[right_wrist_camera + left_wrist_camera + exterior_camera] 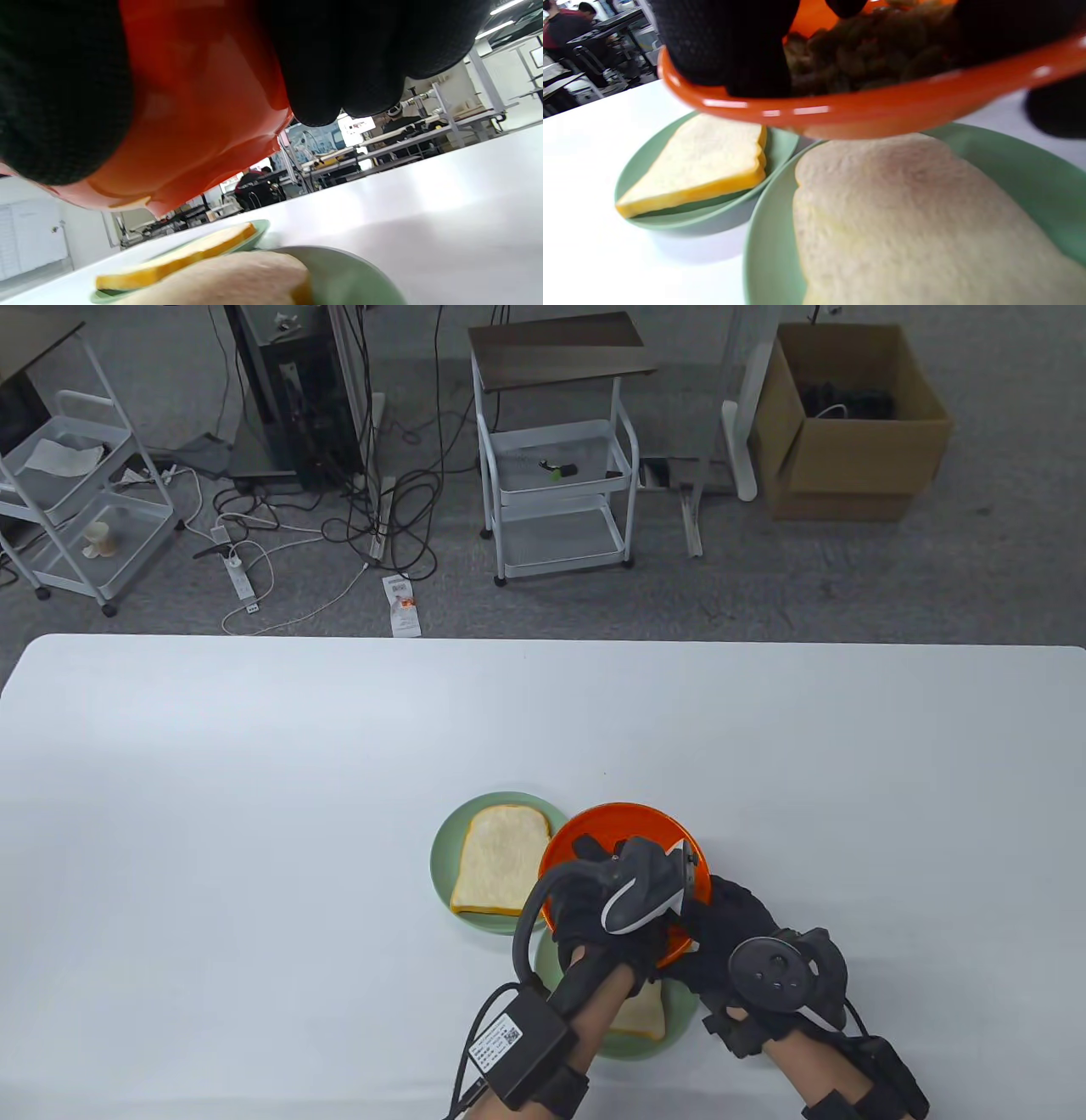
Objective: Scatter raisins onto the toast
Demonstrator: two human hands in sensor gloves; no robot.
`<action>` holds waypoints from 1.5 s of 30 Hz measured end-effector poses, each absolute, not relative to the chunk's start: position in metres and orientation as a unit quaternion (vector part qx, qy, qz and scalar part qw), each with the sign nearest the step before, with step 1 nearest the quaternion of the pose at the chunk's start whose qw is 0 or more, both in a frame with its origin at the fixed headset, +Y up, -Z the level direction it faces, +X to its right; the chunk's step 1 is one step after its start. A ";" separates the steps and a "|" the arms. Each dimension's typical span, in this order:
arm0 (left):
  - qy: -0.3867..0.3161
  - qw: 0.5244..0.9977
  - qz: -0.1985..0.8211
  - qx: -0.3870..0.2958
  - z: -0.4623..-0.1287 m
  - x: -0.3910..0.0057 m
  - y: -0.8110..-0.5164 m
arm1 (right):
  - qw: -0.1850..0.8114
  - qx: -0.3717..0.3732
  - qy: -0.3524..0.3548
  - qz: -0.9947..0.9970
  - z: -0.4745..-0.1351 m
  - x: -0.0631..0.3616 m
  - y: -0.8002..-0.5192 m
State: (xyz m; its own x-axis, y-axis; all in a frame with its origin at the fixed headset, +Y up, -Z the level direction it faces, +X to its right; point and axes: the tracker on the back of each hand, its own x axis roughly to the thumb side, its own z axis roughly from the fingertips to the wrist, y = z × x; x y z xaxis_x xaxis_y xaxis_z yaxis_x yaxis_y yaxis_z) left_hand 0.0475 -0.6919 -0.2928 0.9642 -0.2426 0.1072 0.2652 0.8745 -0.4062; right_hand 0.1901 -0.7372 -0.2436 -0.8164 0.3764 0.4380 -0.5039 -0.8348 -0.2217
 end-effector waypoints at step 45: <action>-0.067 0.995 0.070 0.033 -0.272 0.013 -0.689 | 0.262 0.163 -0.110 0.945 -0.254 0.193 -0.743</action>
State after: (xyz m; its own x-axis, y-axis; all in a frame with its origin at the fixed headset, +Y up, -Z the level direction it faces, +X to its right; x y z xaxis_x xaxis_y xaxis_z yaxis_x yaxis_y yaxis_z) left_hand 0.0132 -0.6889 -0.2725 0.9811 0.1352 0.1387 -0.1441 0.9880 0.0560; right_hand 0.1931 -0.7427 -0.2538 -0.8096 0.4591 0.3658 -0.5311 -0.8383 -0.1234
